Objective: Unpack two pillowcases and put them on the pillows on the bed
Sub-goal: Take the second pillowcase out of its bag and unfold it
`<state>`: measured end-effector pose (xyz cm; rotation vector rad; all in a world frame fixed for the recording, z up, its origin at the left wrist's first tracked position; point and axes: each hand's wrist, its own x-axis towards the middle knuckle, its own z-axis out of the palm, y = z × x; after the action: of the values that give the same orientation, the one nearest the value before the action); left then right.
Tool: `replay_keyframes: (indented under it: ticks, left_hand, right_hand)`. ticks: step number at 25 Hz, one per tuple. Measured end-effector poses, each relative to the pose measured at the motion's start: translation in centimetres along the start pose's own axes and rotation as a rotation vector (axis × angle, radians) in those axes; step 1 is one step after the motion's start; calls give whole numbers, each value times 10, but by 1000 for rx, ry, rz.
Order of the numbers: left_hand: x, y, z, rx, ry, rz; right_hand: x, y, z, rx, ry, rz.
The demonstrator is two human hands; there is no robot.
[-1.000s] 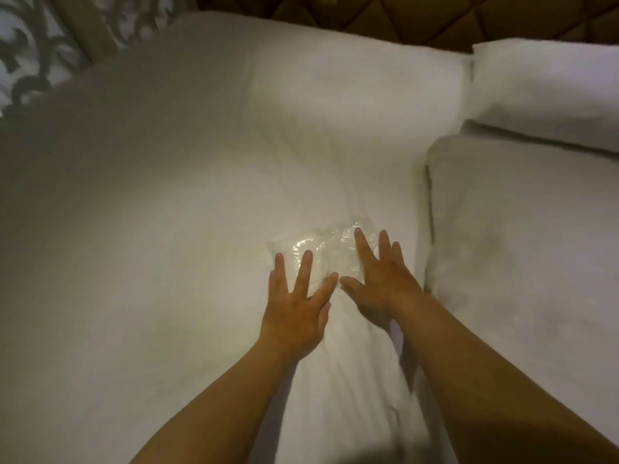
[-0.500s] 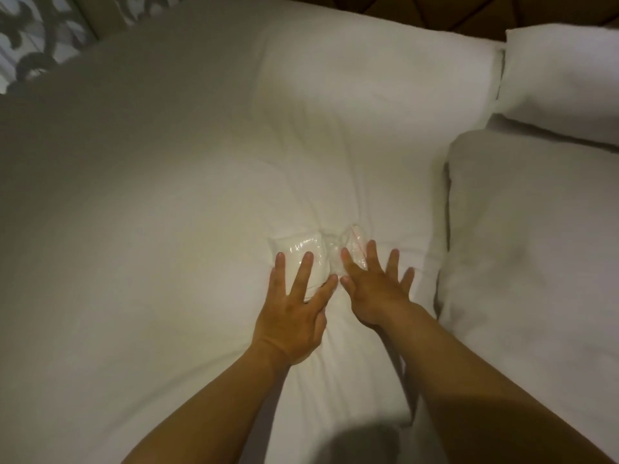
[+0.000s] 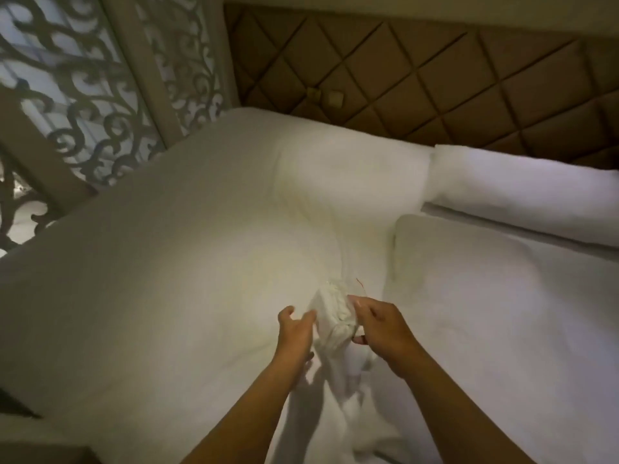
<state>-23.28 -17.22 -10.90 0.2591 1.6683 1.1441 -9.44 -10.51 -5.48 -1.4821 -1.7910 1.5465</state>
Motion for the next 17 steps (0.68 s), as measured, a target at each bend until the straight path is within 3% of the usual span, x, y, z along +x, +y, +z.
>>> replay_keyframes:
  ticks: [2,4,8,10,14,17]
  left_hand:
    - [-50,26,-9,-363,-202,-164]
    - [-101,55,-7,-526,-399,-128]
    - [-189,118,10,-377,-398,255]
    - [-221,139,16,-285,-361,390]
    - [-268,168,36,-141,-332,516]
    - [-293,183,53,-42,-300,631]
  right_hand:
    - [-57,-49,-30,210,-44,-13]
    - [-108,-85,-60,271,-67,-73]
    - [-180,-129,-133,559,58,-90]
    - [-206,-142,-167,593,155,-137]
    - [-243,-157,-204,435,320,-311]
    - [-266,-162,-224,546,404,-378]
